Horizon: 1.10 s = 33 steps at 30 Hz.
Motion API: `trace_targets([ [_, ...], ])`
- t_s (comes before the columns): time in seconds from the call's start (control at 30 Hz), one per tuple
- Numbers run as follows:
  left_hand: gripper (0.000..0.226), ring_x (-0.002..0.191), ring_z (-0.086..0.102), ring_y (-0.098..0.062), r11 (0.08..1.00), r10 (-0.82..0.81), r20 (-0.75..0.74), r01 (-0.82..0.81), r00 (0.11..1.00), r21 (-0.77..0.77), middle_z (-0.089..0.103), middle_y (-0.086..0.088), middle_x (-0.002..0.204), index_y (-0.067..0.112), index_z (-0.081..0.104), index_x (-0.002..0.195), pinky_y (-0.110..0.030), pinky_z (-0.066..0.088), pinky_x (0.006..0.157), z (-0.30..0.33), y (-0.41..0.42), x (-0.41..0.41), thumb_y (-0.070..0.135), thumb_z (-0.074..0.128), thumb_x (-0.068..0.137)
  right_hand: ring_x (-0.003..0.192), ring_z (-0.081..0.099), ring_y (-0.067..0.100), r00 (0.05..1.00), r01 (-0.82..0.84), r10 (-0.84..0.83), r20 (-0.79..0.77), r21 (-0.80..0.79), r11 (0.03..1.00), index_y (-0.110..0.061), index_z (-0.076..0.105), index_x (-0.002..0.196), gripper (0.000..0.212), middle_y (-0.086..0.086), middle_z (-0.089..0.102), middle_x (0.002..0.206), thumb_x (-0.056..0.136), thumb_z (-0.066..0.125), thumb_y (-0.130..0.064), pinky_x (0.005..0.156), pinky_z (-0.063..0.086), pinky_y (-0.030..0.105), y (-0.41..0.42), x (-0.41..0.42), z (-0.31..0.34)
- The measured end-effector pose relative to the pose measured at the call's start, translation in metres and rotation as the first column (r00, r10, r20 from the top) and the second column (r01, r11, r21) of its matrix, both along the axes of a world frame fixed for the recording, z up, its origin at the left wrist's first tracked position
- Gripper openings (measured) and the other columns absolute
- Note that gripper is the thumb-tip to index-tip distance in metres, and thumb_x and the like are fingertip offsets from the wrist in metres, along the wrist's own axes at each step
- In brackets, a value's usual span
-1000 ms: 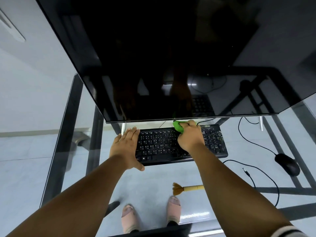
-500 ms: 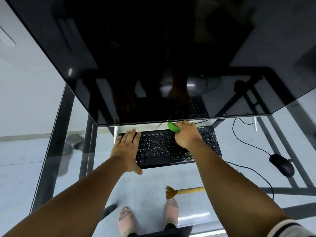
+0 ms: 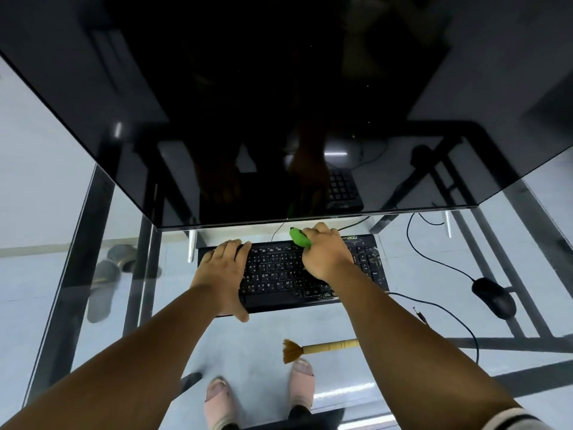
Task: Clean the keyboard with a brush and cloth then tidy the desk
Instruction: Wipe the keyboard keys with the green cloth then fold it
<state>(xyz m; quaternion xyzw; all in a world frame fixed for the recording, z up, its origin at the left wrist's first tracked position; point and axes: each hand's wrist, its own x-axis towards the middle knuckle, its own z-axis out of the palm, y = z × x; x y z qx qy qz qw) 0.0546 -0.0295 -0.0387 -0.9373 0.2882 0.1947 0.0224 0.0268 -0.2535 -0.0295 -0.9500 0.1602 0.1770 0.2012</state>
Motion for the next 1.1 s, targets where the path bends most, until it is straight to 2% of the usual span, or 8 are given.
trace_targets([
  [0.23,0.145,0.148,-0.018,-0.021,0.998,0.036,-0.048,-0.039,0.998,-0.052,-0.021,-0.003,0.16,0.019,-0.02,0.15,-0.038,-0.005,0.119,-0.01,0.003,-0.009,0.077,0.07,0.053,0.137,0.027,0.025,0.983,0.015,-0.014,0.185,-0.003,1.0,-0.018,0.039,0.146,0.057,-0.002,0.039,0.144,0.09,0.049,-0.017,0.108,0.044,0.041,0.017,-0.023,-0.009],
  [0.33,0.145,0.146,-0.022,-0.019,0.995,0.069,-0.039,-0.072,0.997,-0.067,-0.026,-0.001,0.158,0.02,-0.022,0.15,-0.039,-0.006,0.121,-0.014,0.002,-0.012,0.08,0.066,0.051,0.139,0.027,0.023,0.977,-0.095,0.093,0.192,0.003,0.995,-0.021,0.038,0.147,0.057,-0.006,0.037,0.145,0.091,0.048,-0.016,0.107,0.045,0.041,0.034,-0.026,-0.008],
  [0.4,0.145,0.146,-0.022,-0.017,0.993,0.088,-0.044,-0.091,0.995,-0.08,-0.026,0.001,0.159,0.021,-0.021,0.15,-0.038,-0.005,0.121,-0.015,0.002,-0.013,0.079,0.066,0.05,0.141,0.026,0.023,0.976,-0.091,0.093,0.197,-0.023,0.996,-0.021,0.042,0.146,0.055,-0.006,0.039,0.146,0.092,0.047,-0.015,0.105,0.046,0.042,0.03,-0.032,-0.007],
  [0.6,0.148,0.148,-0.018,-0.02,0.994,0.103,-0.052,-0.105,0.993,-0.022,-0.021,-0.002,0.16,0.017,-0.018,0.151,-0.039,-0.002,0.121,-0.011,-0.005,-0.012,0.074,0.072,0.049,0.125,0.04,0.029,0.925,0.301,-0.269,0.268,-0.084,0.95,-0.012,0.051,0.138,0.05,0.004,0.049,0.141,0.089,0.047,-0.007,0.099,0.047,0.037,-0.025,-0.048,-0.012],
  [0.73,0.15,0.149,-0.014,-0.023,0.994,0.098,-0.045,-0.096,0.994,0.049,-0.017,-0.006,0.161,0.014,-0.015,0.151,-0.04,0.0,0.122,-0.006,-0.011,-0.01,0.073,0.075,0.048,0.139,0.027,0.03,0.964,0.145,-0.136,0.23,-0.021,0.989,-0.014,0.048,0.142,0.053,0.002,0.043,0.147,0.09,0.047,-0.007,0.112,0.038,0.038,-0.008,-0.036,-0.012],
  [0.83,0.149,0.149,-0.011,-0.024,0.992,0.108,-0.042,-0.105,0.993,0.076,-0.013,-0.006,0.161,0.014,-0.013,0.152,-0.042,0.001,0.122,-0.004,-0.014,-0.011,0.072,0.075,0.046,0.137,0.029,0.025,0.974,0.013,-0.011,0.227,-0.011,1.0,-0.021,0.047,0.143,0.053,-0.005,0.043,0.146,0.091,0.046,-0.01,0.106,0.045,0.043,-0.004,-0.04,-0.013],
  [1.0,0.146,0.149,-0.011,-0.024,0.988,0.144,-0.053,-0.141,0.988,0.066,-0.011,-0.005,0.162,0.015,-0.01,0.152,-0.044,0.0,0.121,-0.002,-0.018,-0.012,0.086,0.063,0.048,0.124,0.041,0.029,0.917,0.306,-0.281,0.284,-0.048,0.951,-0.015,0.054,0.137,0.051,0.001,0.05,0.142,0.088,0.046,-0.004,0.103,0.045,0.038,-0.049,-0.053,-0.018],
  [1.1,0.141,0.15,-0.008,-0.024,0.983,0.182,-0.032,-0.182,0.983,0.002,-0.006,-0.007,0.162,0.012,-0.004,0.153,-0.045,0.0,0.121,-0.002,-0.027,-0.015,0.093,0.051,0.051,0.127,0.039,0.029,0.915,0.316,-0.29,0.281,-0.051,0.947,-0.014,0.053,0.138,0.052,0.002,0.048,0.143,0.087,0.045,-0.004,0.107,0.041,0.035,-0.05,-0.048,-0.02],
])
